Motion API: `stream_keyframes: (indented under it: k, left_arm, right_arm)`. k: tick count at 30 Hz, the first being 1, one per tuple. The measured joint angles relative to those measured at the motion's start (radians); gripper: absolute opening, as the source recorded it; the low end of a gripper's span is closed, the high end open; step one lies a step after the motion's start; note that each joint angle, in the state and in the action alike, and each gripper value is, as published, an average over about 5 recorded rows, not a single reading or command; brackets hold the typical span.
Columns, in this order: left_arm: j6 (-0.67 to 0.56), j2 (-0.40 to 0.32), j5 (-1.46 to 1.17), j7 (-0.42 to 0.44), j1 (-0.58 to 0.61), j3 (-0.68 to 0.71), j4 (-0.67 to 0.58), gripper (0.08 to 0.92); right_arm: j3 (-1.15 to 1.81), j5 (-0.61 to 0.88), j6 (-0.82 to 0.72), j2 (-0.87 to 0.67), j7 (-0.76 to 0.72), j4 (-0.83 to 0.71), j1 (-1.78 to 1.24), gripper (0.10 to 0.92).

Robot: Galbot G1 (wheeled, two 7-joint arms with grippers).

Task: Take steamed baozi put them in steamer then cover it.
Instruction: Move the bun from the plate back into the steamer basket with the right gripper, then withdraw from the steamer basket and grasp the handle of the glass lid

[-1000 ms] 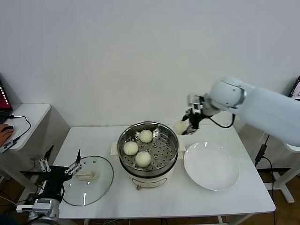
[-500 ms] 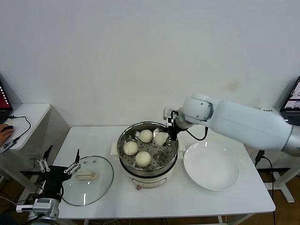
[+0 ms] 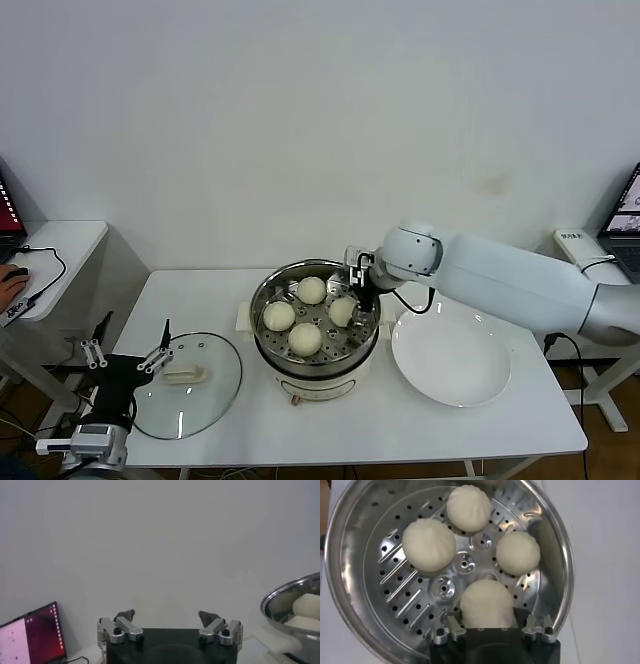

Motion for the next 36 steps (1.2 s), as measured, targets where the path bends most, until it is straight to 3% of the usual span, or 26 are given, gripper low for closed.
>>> stream_keyframes:
  k: [11,17,28,36]
  left_arm:
    - [-0.001,0.001,-0.009,0.002,0.002,0.003,-0.009,0.823]
    - [-0.009,0.001,-0.034,0.001,-0.002,0.004,0.001,0.823]
    - [-0.061,-0.026,-0.046,0.002,-0.004,0.024,0.029,0.823]
    - [-0.084,-0.049,-0.015,-0.019,-0.003,0.049,0.056,0.823]
  right_arm:
    - [0.076,0.045,0.008,-0.062,0.027,0.068,0.016,0.823]
    - [0.181,0.136,0.058,-0.147,0.151,0.149,-0.048,0.823]
    - [0.631,0.178,0.341,-0.262,0.473,0.296,-0.515,0.823]
    - [1.099,0.058,0.594,-0.162,0.553,0.347,-0.983,0.823]
